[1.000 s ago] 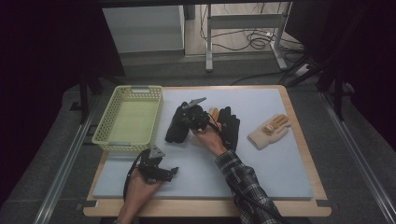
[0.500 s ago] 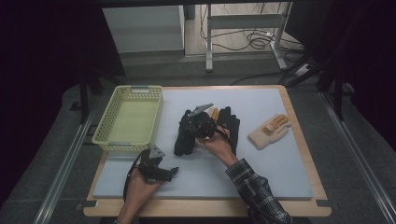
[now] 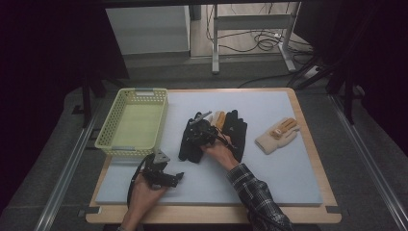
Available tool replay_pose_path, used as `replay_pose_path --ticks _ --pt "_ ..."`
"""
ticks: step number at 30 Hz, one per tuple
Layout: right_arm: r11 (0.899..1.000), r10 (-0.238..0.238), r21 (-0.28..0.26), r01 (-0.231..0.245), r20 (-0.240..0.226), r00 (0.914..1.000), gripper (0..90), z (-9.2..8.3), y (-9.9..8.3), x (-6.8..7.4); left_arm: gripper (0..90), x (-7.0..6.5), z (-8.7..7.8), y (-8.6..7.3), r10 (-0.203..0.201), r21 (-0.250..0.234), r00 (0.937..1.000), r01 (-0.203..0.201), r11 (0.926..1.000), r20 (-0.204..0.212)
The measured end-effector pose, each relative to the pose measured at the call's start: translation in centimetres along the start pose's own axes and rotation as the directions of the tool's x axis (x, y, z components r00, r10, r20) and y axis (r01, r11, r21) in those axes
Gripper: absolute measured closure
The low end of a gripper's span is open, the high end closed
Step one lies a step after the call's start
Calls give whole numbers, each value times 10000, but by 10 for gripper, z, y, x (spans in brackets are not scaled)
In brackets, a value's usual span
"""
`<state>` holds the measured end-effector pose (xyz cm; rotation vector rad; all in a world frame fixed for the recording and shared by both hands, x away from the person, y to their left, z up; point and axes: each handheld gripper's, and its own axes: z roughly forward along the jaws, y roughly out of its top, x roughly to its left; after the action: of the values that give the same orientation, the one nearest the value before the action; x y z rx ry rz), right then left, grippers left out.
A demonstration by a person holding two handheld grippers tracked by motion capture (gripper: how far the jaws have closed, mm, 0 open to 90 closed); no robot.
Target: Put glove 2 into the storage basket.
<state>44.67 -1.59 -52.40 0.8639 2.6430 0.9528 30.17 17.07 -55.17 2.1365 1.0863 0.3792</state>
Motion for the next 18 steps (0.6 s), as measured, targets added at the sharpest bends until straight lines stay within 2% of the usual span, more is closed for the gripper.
replay_pose_path --ticks 4,8,9,10,11,12,14,15,16,18 --pt "9998 -151 -94 151 26 9999 779 -3 0 2 47 0 0 0 8 -1 10000 -8 10000 -2" --pt "9982 -68 -592 53 -265 9996 780 -22 3 2 47 0 0 0 -6 -1 10000 6 10000 0" --pt "9982 -68 -592 53 -265 9996 780 -22 3 2 47 0 0 0 -6 -1 10000 6 10000 0" --pt "9969 -154 -782 129 -315 9994 781 -35 5 6 47 0 0 0 14 5 10000 -14 10000 4" --pt "9969 -154 -782 129 -315 9994 781 -35 5 6 47 0 0 0 14 5 10000 -14 10000 4" --pt "9944 -316 -1019 274 -393 9987 780 -49 5 10 47 0 0 0 19 11 10000 -19 10000 2" --pt "9921 -383 -1212 312 -572 9976 780 -63 3 15 47 0 0 0 24 -9 10000 -24 10000 5" --pt "9921 -383 -1212 312 -572 9976 780 -63 3 15 47 0 0 0 24 -9 10000 -24 10000 5" --pt "9902 -491 -1338 403 -629 9968 780 -76 -2 21 47 0 0 0 28 -3 10000 -28 10000 1" --pt "9879 -562 -1488 445 -754 9956 780 -89 -9 27 47 0 0 0 -17 -45 10000 17 10000 -4"
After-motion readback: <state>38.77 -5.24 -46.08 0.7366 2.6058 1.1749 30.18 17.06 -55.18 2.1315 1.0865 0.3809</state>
